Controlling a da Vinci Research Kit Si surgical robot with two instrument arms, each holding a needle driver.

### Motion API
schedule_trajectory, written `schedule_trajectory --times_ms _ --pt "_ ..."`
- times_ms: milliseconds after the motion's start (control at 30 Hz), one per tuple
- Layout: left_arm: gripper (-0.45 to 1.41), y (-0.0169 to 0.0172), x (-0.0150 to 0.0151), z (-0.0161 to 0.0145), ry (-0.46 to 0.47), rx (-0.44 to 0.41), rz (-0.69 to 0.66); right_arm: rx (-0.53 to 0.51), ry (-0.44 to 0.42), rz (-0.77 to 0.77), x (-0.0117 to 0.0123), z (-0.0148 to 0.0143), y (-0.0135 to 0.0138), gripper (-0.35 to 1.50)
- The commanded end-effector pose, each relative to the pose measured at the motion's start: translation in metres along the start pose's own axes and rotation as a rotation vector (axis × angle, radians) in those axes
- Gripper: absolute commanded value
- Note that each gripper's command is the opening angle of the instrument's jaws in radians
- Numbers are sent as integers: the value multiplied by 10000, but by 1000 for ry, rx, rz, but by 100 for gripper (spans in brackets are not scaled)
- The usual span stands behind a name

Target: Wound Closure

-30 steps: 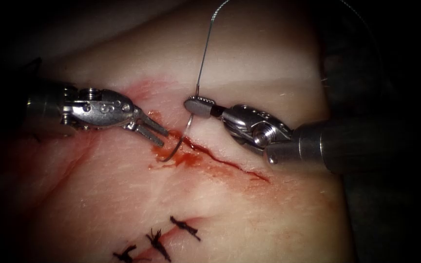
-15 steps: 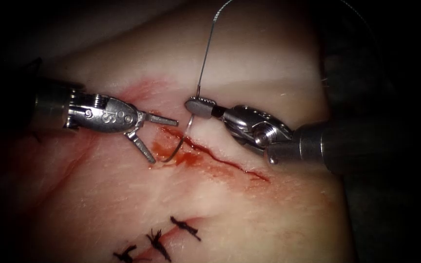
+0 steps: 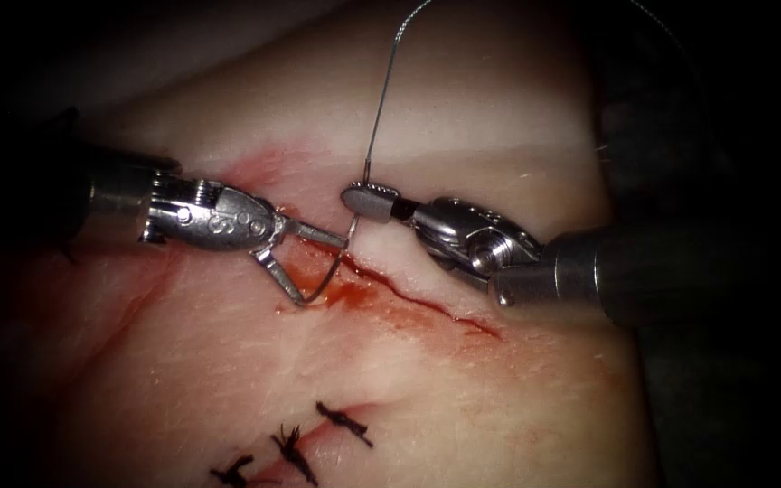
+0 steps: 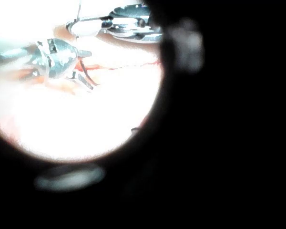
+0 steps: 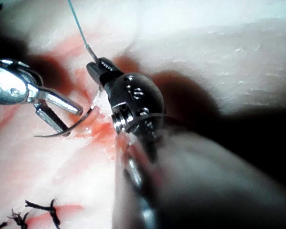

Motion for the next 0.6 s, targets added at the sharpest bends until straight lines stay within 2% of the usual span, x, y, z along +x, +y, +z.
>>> schedule_trajectory --times_ms 33,167,333,433,467,533,600 --pt "22 -3 -4 9 9 3 -1 0 3 6 -4 8 -1 -35" --pt "22 -1 -9 16 11 -7 -11 -2 6 6 -4 8 -1 -35" --pt "-3 1 -15 21 46 -13 -65 -2 10 7 -3 8 -1 -35" --pt "-3 0 -16 23 50 -14 -73 -2 10 7 -3 8 -2 -35" --pt "12 -1 -16 24 50 -17 -71 -1 14 7 -3 8 -1 -35" --pt "29 -1 -16 24 49 -13 -70 -3 16 13 -3 7 -1 -35" --pt "31 -1 -16 24 49 -11 -70 -4 19 19 -3 7 -1 -35"
